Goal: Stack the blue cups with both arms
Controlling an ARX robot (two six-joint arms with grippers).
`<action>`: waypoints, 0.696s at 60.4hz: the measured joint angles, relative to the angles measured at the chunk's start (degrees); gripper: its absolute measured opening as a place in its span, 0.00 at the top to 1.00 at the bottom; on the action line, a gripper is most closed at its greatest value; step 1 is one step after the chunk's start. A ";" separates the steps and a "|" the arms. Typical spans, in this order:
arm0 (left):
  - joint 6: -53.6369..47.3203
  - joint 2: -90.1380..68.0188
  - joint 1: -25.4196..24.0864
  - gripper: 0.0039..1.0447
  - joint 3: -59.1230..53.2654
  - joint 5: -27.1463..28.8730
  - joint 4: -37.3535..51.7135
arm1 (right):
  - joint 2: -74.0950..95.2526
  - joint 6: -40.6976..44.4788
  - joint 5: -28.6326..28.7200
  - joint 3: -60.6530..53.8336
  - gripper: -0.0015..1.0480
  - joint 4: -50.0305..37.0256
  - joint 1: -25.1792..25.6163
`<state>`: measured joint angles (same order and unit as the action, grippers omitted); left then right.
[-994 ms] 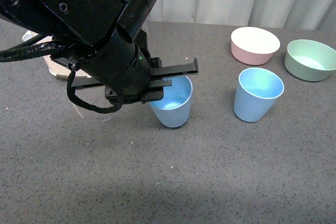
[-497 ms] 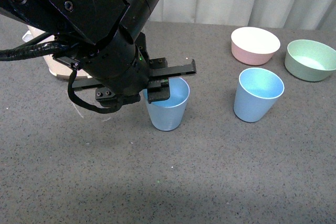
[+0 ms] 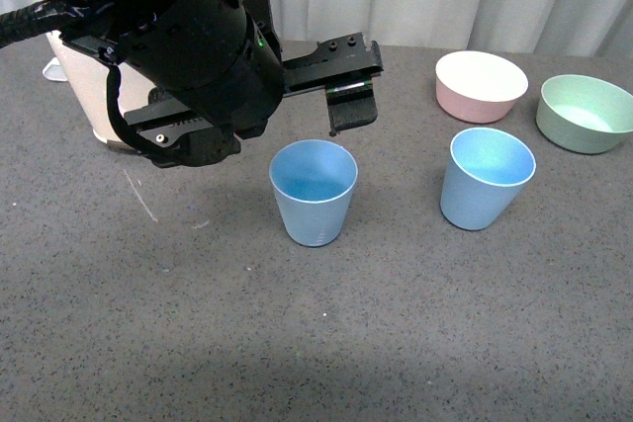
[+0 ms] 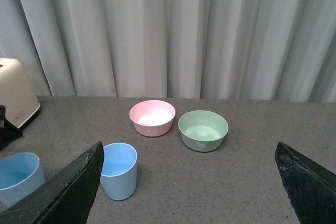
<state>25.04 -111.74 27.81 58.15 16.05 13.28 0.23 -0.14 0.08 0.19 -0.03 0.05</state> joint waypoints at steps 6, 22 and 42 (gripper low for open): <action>-11.72 0.37 -1.31 0.28 -12.35 6.82 25.59 | 0.00 0.00 -0.02 0.00 0.09 0.00 0.00; -23.56 18.64 -10.93 0.81 -37.35 0.59 59.36 | 0.00 0.00 0.04 0.00 0.09 0.00 0.02; -24.44 40.50 -18.60 0.97 -49.79 -6.93 48.68 | 0.00 0.00 0.02 0.00 0.09 0.00 0.02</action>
<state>0.60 -71.24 9.21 8.36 9.13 61.95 0.23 -0.14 0.10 0.19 -0.03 0.08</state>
